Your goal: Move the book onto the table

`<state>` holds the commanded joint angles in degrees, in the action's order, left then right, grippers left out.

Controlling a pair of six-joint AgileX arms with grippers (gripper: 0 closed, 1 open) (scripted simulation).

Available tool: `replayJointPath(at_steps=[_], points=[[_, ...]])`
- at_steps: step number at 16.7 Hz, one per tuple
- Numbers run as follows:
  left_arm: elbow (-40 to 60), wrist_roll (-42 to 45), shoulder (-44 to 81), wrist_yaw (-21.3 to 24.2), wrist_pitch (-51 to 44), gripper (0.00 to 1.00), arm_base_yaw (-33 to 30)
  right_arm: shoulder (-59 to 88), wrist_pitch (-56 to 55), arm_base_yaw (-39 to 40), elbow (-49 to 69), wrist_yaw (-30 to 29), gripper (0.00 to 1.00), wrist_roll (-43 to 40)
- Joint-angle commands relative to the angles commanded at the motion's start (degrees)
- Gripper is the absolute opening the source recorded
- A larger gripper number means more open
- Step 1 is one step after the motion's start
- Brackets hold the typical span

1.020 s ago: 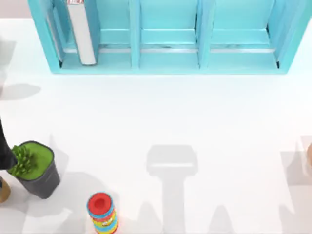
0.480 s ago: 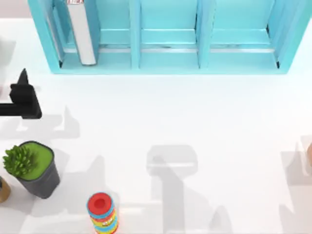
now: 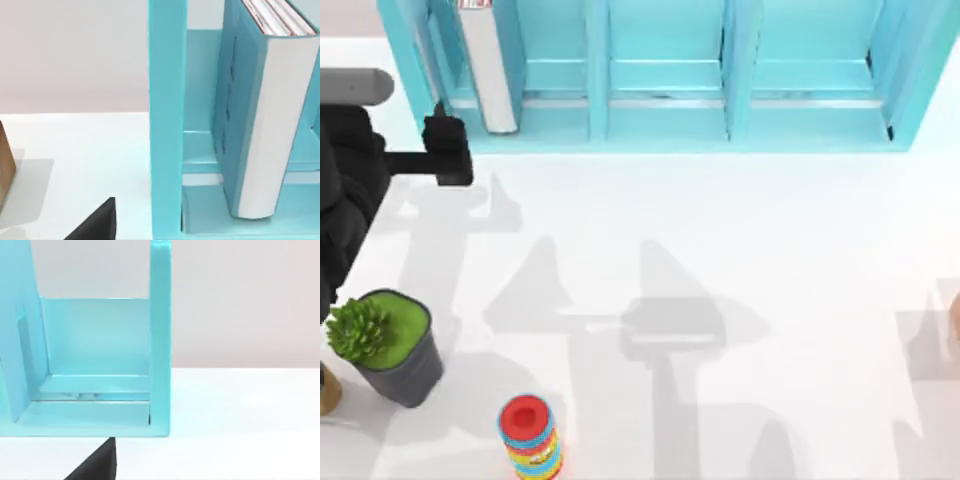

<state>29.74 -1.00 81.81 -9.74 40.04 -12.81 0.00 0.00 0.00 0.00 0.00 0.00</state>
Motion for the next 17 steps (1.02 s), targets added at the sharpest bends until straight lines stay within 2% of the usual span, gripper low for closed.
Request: replayJointPath(at_steps=[4,8,12,17], points=[[6.3,-0.1,17.3,-1.9,8.6,1.0,-2.7,0.0,0.0,0.0,0.0,0.0,1.0,0.0],[11.8,-0.4,28.4,-3.6,15.7,1.0,-5.0,0.0,0.0,0.0,0.0,0.0,1.0,0.0],[14.5,-0.9,32.9,-4.6,19.0,1.0,-5.5,0.0,0.0,0.0,0.0,0.0,1.0,0.0],[14.3,-0.9,32.7,-4.5,18.9,1.0,-5.3,0.0,0.0,0.0,0.0,0.0,1.0,0.0]])
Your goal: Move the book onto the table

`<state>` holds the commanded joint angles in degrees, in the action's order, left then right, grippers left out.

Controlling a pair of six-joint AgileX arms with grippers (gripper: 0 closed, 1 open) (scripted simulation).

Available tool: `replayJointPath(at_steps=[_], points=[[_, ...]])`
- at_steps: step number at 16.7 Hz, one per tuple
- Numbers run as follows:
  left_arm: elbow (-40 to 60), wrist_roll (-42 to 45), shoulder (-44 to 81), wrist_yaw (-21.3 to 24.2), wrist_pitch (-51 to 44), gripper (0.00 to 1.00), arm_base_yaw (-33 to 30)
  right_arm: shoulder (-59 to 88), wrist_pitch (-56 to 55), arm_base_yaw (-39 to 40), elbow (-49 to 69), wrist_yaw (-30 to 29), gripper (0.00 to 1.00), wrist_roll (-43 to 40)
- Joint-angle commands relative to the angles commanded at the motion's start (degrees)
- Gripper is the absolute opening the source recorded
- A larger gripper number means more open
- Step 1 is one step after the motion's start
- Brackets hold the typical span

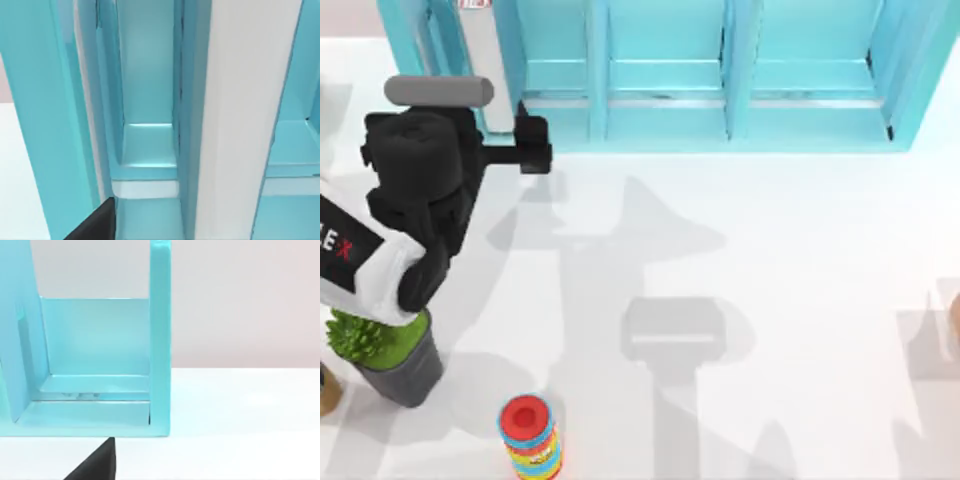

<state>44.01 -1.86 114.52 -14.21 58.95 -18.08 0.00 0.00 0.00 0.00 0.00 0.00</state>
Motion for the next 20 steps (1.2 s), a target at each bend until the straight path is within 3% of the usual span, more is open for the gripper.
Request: replayJointPath(at_steps=[4,13,19,20], points=[[3.7,0.0,1.2,0.2,-2.1,1.0,-0.1,0.0,0.0,0.0,0.0,0.0,1.0,0.0],[23.4,0.5,15.1,2.9,-8.0,1.0,2.6,0.0,0.0,0.0,0.0,0.0,1.0,0.0],[25.8,0.5,17.2,3.3,-8.4,1.0,3.0,0.0,0.0,0.0,0.0,0.0,1.0,0.0],[25.8,0.5,17.2,3.3,-8.4,0.92,3.0,0.0,0.0,0.0,0.0,0.0,1.0,0.0]])
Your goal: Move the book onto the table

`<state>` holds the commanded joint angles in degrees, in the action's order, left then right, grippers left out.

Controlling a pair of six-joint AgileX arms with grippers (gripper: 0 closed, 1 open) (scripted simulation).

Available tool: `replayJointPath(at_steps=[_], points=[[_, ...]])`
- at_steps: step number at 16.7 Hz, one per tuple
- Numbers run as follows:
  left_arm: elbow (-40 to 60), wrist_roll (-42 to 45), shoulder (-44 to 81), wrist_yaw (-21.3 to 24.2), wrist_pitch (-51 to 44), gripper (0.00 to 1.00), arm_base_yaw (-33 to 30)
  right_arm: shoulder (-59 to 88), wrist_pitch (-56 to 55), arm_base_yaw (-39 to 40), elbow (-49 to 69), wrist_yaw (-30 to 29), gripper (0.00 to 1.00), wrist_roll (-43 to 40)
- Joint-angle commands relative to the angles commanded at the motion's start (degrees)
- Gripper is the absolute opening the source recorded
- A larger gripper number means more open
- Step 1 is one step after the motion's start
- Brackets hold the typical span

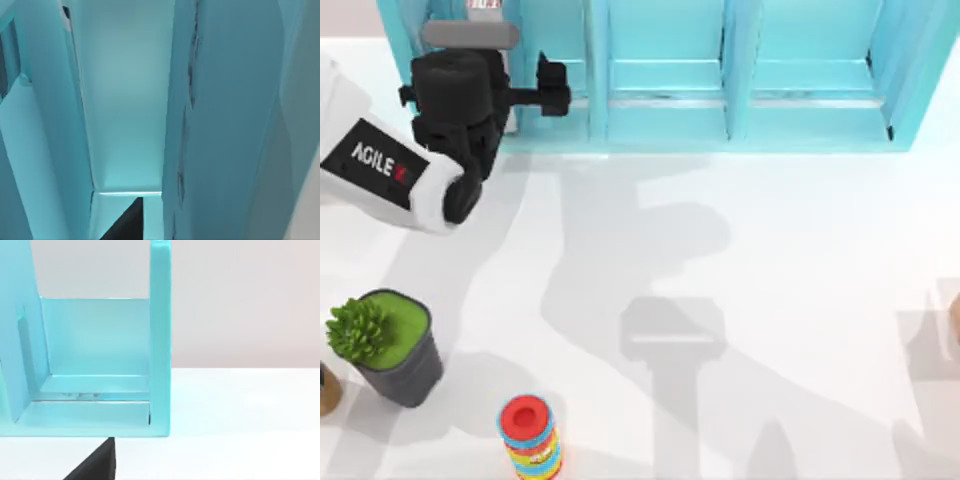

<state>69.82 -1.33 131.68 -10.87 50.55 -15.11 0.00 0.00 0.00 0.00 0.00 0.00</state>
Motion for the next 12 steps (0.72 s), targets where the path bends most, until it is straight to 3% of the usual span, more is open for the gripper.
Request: replayJointPath(at_steps=[12], points=[[0.0,0.0,0.0,0.0,0.0,0.02,0.0,0.0,0.0,0.0,0.0,0.0,1.0,0.0]])
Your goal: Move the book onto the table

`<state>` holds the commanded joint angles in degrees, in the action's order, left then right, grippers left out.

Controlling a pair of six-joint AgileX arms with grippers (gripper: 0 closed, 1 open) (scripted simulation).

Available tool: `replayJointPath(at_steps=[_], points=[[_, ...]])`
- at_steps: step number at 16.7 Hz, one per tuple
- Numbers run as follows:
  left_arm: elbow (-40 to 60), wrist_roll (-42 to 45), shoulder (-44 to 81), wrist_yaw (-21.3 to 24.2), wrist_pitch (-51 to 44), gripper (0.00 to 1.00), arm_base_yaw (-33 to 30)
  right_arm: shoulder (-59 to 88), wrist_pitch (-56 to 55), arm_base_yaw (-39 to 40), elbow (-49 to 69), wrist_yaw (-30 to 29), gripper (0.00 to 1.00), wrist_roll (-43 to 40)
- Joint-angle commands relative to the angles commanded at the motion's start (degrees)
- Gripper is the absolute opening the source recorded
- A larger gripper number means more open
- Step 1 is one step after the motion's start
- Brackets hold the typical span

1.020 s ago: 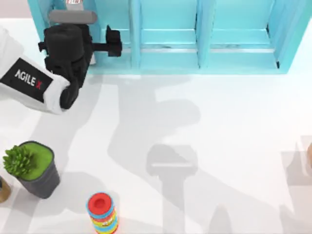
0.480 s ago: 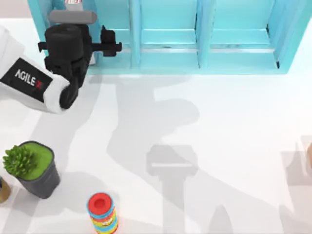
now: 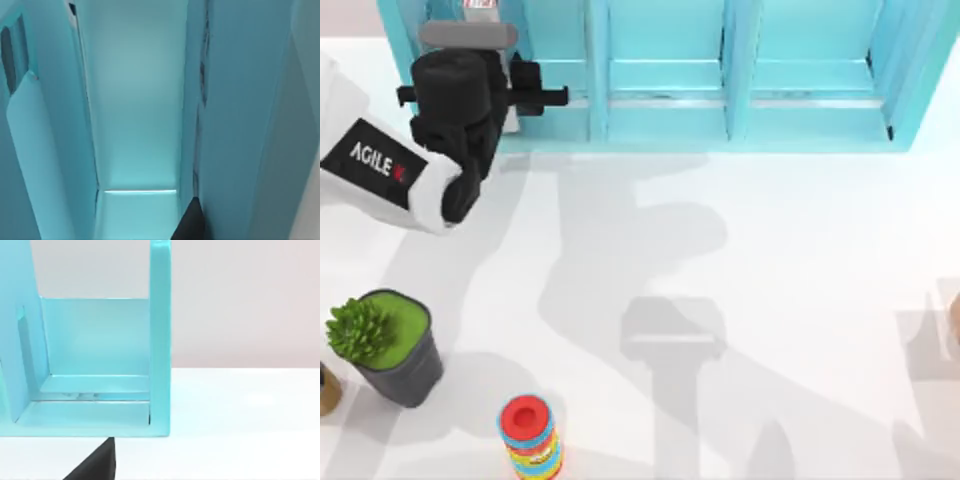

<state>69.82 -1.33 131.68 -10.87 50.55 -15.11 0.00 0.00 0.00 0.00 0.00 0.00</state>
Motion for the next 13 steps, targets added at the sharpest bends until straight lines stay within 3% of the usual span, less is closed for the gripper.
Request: replayJointPath(at_steps=[13], points=[[-2.4,-0.1,-4.1,-0.4,-3.4,0.0,-1.3,0.0,0.0,0.0,0.0,0.0,1.0,0.0]])
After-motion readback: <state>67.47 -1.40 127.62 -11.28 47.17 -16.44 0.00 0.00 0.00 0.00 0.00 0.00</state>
